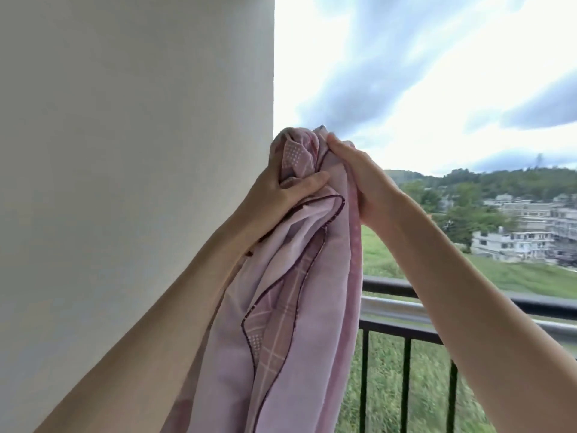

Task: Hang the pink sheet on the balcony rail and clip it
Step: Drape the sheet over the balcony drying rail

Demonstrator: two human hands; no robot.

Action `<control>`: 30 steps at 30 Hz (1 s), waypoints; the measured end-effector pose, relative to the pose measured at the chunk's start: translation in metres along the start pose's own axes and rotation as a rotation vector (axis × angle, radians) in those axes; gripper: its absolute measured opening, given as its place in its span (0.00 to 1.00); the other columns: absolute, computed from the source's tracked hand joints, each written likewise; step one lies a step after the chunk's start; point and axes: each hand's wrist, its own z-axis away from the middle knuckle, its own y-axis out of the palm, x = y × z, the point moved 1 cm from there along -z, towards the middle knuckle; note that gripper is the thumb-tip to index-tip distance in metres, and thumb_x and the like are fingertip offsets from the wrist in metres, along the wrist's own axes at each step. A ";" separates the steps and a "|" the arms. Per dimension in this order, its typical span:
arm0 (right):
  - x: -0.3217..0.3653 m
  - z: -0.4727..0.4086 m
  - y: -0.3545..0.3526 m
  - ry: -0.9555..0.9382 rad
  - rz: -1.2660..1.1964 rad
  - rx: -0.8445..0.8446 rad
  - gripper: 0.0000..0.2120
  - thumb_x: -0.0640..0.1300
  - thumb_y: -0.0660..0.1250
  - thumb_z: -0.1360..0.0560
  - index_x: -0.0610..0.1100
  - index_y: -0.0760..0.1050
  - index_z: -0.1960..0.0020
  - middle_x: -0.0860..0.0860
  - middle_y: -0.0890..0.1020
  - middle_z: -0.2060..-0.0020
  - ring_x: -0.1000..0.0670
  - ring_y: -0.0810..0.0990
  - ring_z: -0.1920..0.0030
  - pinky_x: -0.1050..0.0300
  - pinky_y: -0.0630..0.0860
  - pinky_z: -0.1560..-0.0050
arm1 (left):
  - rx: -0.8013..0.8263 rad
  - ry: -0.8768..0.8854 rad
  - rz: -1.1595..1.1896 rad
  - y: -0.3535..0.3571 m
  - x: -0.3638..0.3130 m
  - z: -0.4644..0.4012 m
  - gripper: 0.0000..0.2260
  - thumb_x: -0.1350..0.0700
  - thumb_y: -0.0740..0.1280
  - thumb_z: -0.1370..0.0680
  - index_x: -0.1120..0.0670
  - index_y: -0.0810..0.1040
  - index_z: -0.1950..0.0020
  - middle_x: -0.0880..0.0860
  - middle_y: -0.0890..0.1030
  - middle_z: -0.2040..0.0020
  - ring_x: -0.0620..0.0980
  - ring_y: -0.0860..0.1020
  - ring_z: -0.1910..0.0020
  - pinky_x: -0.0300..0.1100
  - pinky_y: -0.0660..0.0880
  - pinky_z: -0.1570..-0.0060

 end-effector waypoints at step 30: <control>-0.090 0.139 -0.100 -0.187 1.665 -0.180 0.30 0.65 0.45 0.26 0.52 0.72 0.36 0.52 0.82 0.46 0.46 0.79 0.47 0.50 0.71 0.47 | 0.051 -0.162 -0.461 0.091 0.111 0.067 0.10 0.62 0.66 0.25 0.53 0.82 0.46 0.45 0.81 0.49 0.41 0.77 0.48 0.30 0.70 0.47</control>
